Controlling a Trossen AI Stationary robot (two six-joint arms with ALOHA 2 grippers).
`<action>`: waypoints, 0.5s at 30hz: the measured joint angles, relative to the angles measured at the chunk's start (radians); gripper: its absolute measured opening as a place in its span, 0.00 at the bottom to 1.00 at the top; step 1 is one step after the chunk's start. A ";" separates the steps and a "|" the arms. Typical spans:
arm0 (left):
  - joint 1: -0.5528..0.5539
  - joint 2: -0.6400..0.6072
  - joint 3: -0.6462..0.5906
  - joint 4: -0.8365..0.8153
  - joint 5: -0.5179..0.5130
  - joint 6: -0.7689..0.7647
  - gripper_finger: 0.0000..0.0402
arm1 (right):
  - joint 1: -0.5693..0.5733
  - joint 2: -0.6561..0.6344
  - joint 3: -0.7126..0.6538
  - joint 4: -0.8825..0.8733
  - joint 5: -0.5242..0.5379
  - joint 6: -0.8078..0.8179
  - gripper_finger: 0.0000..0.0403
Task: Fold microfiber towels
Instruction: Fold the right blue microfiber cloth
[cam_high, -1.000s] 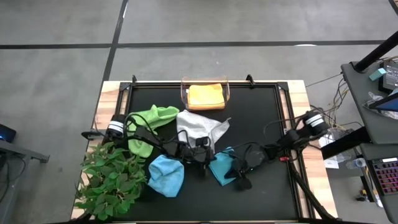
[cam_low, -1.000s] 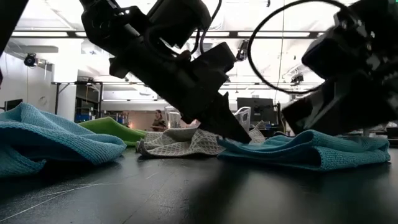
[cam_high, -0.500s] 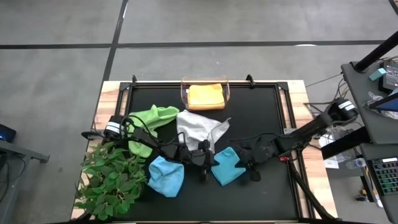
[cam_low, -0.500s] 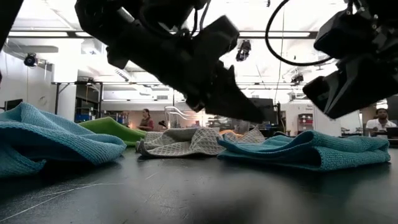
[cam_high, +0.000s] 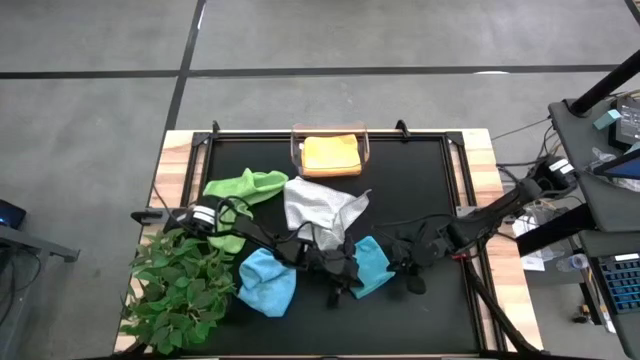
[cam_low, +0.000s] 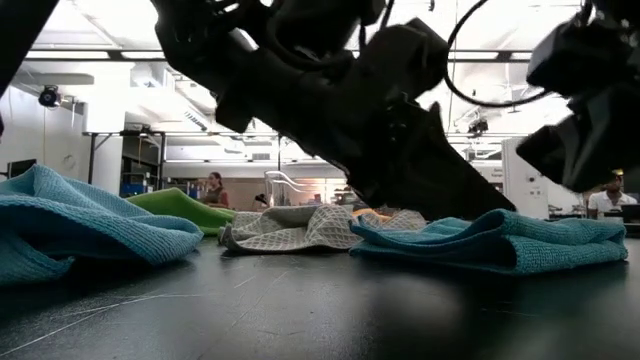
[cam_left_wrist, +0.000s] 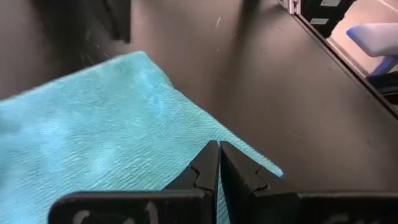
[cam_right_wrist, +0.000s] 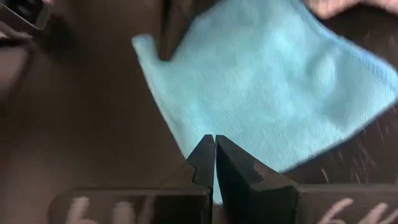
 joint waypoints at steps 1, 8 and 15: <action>0.000 0.007 0.003 0.001 0.001 -0.013 0.00 | 0.008 0.016 0.000 0.001 0.012 0.008 0.02; -0.001 0.027 0.010 0.001 0.029 -0.083 0.00 | 0.029 0.126 0.000 -0.001 0.045 0.052 0.02; 0.000 0.030 0.010 -0.053 0.032 -0.110 0.00 | 0.029 0.152 0.003 -0.020 0.054 0.072 0.02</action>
